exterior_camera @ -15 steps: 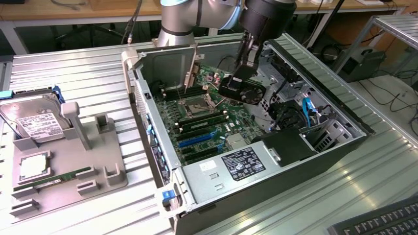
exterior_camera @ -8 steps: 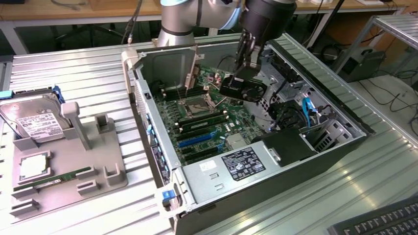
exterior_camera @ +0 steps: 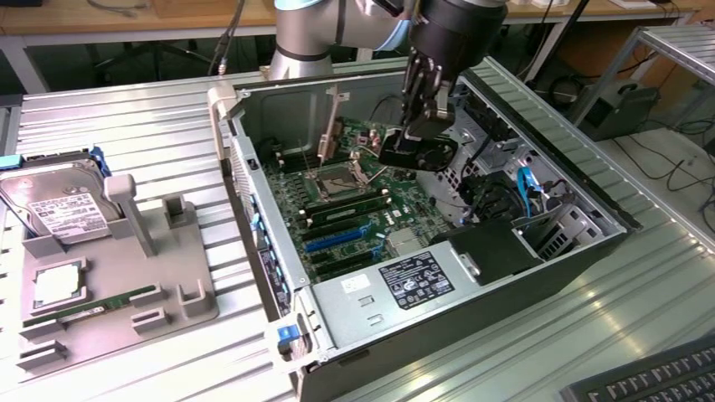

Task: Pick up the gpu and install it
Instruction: 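Insert the gpu into the slot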

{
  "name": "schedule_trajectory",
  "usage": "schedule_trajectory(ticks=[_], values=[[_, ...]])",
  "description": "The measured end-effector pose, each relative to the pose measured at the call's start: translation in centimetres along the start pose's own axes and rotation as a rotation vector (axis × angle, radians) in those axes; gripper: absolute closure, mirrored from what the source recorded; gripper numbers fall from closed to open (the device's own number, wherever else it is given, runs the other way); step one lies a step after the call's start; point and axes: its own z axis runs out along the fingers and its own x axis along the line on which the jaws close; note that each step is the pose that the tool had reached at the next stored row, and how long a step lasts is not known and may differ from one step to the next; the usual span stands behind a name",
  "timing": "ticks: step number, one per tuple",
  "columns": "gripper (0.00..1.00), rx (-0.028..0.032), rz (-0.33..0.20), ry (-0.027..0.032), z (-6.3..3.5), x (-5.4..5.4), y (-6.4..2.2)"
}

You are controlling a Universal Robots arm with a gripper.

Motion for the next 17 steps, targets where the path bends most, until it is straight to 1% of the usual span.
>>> schedule_trajectory(ticks=[7,10,13,14,17], values=[[0.74,0.0009,-0.128,0.0062,0.28,0.0,-0.02],[0.74,-0.0002,-0.180,0.0093,0.47,0.0,-0.03],[0.74,-0.0010,-0.212,0.0112,0.71,0.2,-0.03],[0.74,-0.0006,-0.215,0.0111,0.78,0.2,0.02],[0.74,0.0032,-0.219,0.0103,1.09,0.6,0.50]])
